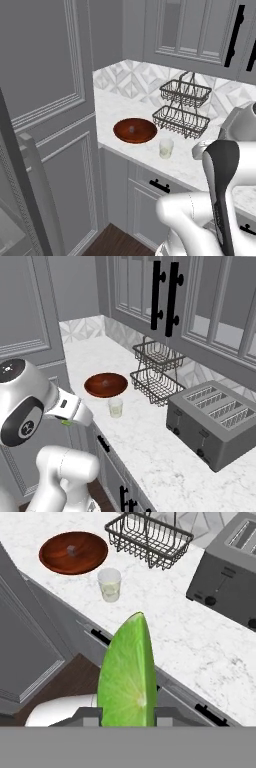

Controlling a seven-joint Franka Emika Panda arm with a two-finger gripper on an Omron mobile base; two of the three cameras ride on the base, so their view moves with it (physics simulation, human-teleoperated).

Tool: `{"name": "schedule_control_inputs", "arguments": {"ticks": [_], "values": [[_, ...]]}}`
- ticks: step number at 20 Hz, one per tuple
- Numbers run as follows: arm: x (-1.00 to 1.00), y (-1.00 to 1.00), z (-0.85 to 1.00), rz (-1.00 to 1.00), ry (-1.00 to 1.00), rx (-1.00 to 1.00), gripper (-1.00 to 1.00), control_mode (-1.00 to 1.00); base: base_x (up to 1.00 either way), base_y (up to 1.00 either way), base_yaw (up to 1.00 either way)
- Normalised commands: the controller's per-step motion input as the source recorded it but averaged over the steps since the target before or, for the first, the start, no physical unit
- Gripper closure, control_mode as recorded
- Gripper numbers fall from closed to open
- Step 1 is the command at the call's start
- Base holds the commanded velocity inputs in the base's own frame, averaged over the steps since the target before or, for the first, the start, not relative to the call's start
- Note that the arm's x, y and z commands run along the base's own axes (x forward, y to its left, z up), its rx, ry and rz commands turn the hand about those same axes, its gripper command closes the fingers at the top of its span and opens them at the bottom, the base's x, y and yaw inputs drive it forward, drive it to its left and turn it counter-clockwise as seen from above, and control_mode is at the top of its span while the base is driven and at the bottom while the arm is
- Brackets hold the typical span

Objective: Grab a lemon wedge from the fridge and one ice cube from the ice bowl, and put them in the glass of lemonade.

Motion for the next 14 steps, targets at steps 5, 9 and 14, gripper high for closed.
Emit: {"name": "schedule_control_inputs", "arguments": {"ticks": [5,9,14], "values": [[0.04,0.00,0.00,0.03,0.01,-0.01,1.00,-1.00,0.00,0.00,0.00],[0.25,0.00,0.00,0.32,0.03,-0.16,1.00,-1.00,0.00,0.00,0.00],[0.20,0.00,0.00,0.56,-0.02,-0.31,1.00,-1.00,0.00,0.00,0.00]]}}
